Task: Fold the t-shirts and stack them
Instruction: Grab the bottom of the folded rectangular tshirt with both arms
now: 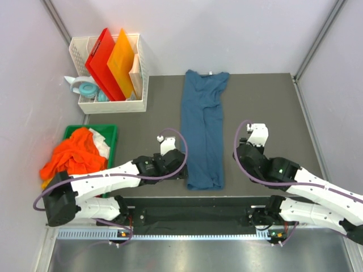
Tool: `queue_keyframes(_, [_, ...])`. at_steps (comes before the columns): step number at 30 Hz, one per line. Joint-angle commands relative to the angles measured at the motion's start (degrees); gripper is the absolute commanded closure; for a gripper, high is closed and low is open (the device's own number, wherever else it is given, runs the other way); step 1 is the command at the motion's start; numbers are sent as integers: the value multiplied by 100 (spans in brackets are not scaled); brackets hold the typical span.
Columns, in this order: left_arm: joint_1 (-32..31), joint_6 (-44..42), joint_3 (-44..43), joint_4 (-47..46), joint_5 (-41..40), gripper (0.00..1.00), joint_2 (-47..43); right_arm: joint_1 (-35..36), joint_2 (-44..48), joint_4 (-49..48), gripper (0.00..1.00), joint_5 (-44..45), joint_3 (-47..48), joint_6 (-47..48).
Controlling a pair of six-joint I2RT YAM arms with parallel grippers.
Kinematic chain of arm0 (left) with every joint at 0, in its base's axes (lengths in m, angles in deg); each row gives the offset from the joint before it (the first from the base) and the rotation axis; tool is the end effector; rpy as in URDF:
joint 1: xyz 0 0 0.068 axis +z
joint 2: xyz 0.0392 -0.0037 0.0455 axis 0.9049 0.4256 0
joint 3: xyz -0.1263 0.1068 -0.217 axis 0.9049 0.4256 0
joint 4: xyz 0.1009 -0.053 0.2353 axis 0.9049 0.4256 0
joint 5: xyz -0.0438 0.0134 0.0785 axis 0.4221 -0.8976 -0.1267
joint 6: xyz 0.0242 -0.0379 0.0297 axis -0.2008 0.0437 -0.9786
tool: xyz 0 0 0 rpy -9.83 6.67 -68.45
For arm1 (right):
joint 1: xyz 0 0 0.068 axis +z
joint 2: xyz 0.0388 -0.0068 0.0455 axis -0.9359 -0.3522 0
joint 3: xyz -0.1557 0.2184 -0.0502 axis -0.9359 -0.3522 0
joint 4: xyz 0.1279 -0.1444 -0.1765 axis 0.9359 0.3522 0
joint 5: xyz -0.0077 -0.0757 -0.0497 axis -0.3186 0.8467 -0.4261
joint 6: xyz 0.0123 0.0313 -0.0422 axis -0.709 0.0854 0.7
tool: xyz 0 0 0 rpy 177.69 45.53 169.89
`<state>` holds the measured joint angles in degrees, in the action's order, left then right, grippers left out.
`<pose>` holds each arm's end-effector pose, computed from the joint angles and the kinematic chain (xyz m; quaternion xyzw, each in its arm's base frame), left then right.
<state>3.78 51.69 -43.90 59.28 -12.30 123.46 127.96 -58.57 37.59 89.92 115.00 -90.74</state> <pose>0.1225 -0.1945 0.2230 -0.0082 0.9411 -0.1483 0.3038 0.1046 0.1187 0.2916 0.0203 0.8530 -0.0031 0.5215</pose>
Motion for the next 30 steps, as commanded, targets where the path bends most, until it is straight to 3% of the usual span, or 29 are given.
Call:
queue_keyframes(1, [-101, -112, -72, -426, 183, 20, 334, -23, 16, -166, 64, -69, 25, -27])
queue_keyframes(9, [-312, -174, -556, -549, 262, 30, 1381, -23, -37, -158, 64, -95, 61, 26])
queue_keyframes(25, [-400, -95, -846, -479, -133, 32, 969, -23, 182, -96, 64, -157, -106, 35])
queue_keyframes(30, [-409, -42, -802, -505, -2, 33, 1302, -23, 200, -123, 64, -165, -124, 61])
